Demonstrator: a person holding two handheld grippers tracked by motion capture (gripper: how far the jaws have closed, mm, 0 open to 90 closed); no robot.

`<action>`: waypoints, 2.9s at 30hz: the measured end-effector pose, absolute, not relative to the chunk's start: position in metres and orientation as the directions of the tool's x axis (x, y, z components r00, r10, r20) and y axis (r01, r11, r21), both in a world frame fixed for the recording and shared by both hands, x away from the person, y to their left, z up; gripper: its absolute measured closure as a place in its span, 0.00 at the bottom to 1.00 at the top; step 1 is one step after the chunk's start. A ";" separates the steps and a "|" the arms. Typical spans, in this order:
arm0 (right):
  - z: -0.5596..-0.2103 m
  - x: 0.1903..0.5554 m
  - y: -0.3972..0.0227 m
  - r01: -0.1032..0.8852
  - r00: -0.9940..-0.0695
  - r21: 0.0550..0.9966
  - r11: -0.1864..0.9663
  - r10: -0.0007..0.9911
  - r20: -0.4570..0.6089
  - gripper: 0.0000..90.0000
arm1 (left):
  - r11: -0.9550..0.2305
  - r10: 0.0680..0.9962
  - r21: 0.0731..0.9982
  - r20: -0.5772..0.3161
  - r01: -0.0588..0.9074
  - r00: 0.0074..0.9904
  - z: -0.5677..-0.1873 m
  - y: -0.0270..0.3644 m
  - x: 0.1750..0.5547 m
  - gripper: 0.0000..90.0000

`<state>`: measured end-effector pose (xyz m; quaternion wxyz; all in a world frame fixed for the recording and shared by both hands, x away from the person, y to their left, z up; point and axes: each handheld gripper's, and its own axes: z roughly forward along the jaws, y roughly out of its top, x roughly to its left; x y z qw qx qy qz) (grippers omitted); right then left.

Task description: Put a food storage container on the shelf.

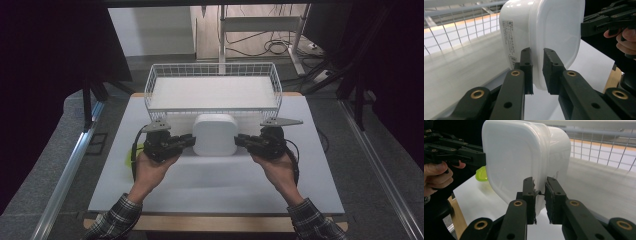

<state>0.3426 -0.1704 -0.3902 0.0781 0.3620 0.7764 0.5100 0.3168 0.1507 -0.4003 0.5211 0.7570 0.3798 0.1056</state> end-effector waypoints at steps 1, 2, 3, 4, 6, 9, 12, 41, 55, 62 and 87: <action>-0.389 0.343 -0.170 0.480 -0.727 0.851 0.216 0.640 0.247 0.88 | -0.167 0.686 0.871 -0.235 0.463 0.689 -0.398 0.151 0.317 0.88; -0.386 0.344 -0.170 0.477 -0.728 0.852 0.216 0.640 0.246 0.88 | -0.165 0.686 0.872 -0.234 0.461 0.689 -0.396 0.152 0.318 0.88; -0.384 0.345 -0.169 0.474 -0.729 0.854 0.214 0.639 0.245 0.88 | -0.166 0.687 0.873 -0.231 0.458 0.689 -0.394 0.152 0.318 0.88; -0.381 0.346 -0.169 0.472 -0.730 0.855 0.216 0.639 0.241 0.87 | -0.165 0.688 0.875 -0.229 0.455 0.689 -0.391 0.153 0.319 0.88; -0.376 0.347 -0.168 0.466 -0.732 0.859 0.214 0.638 0.238 0.88 | -0.161 0.690 0.879 -0.226 0.450 0.688 -0.386 0.154 0.321 0.88; -0.365 0.352 -0.165 0.455 -0.735 0.865 0.211 0.637 0.232 0.87 | -0.157 0.692 0.886 -0.217 0.437 0.688 -0.376 0.155 0.323 0.88; -0.360 0.354 -0.164 0.451 -0.736 0.868 0.206 0.636 0.231 0.87 | -0.152 0.693 0.889 -0.215 0.431 0.688 -0.370 0.156 0.325 0.88; -0.299 0.415 -0.154 0.428 -0.701 0.890 0.156 0.679 0.218 0.86 | -0.093 0.696 0.902 -0.244 0.422 0.675 -0.315 0.162 0.388 0.88; -0.304 0.434 -0.150 0.465 -0.679 0.874 0.139 0.690 0.251 0.84 | -0.056 0.685 0.890 -0.296 0.453 0.666 -0.326 0.165 0.408 0.86; -0.303 0.437 -0.146 0.459 -0.685 0.877 0.141 0.685 0.248 0.77 | -0.040 0.681 0.891 -0.307 0.452 0.665 -0.326 0.165 0.414 0.76; -0.304 0.458 -0.135 0.473 -0.640 0.866 0.160 0.738 0.213 0.64 | -0.057 0.735 0.885 -0.276 0.463 0.619 -0.328 0.158 0.439 0.60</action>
